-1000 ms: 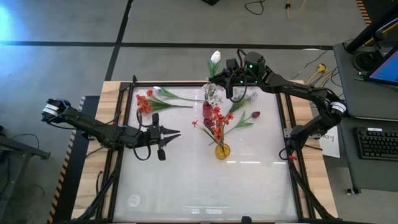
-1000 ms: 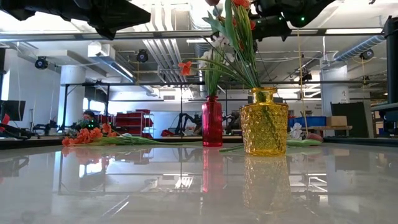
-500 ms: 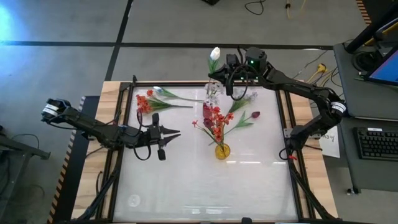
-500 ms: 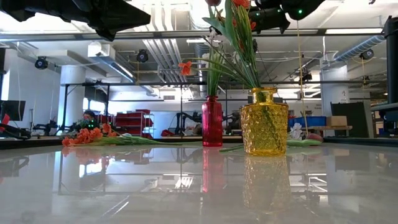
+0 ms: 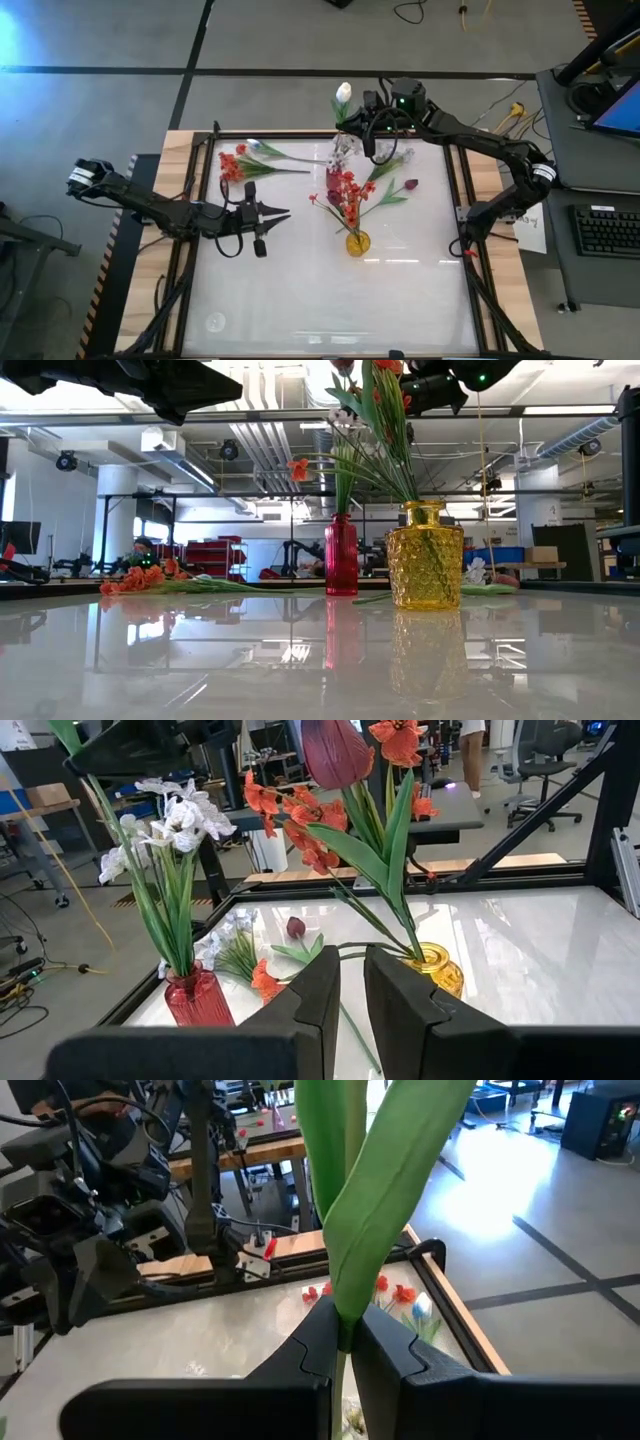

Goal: Sort flowers into vase by color
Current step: Put the bottom white flower into the red vase

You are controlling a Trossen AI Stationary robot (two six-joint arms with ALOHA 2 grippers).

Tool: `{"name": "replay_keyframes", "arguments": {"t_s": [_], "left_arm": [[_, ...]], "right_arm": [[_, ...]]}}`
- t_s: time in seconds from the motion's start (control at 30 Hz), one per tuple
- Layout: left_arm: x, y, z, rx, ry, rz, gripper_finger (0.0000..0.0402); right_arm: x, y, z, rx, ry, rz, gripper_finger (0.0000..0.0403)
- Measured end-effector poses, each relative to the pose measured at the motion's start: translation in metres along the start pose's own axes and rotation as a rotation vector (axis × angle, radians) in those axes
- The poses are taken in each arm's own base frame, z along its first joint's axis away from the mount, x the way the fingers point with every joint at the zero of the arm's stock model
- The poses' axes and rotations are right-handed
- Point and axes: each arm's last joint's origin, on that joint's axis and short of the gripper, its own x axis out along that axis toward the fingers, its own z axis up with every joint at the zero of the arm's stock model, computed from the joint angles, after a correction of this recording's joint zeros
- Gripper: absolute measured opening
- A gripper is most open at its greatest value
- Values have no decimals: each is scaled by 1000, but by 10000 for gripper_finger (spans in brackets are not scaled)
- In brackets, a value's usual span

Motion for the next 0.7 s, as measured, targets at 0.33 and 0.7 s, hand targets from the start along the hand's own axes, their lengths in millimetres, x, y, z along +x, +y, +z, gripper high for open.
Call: {"name": "replay_keyframes", "arguments": {"t_s": [0.33,0.7], "left_arm": [[0,0,0,0,0,0,37],[0,0,0,-9,1,0,37]], "right_arm": [[4,2,-3,-20,8,6,18],[10,3,-8,-41,19,16,18]]}}
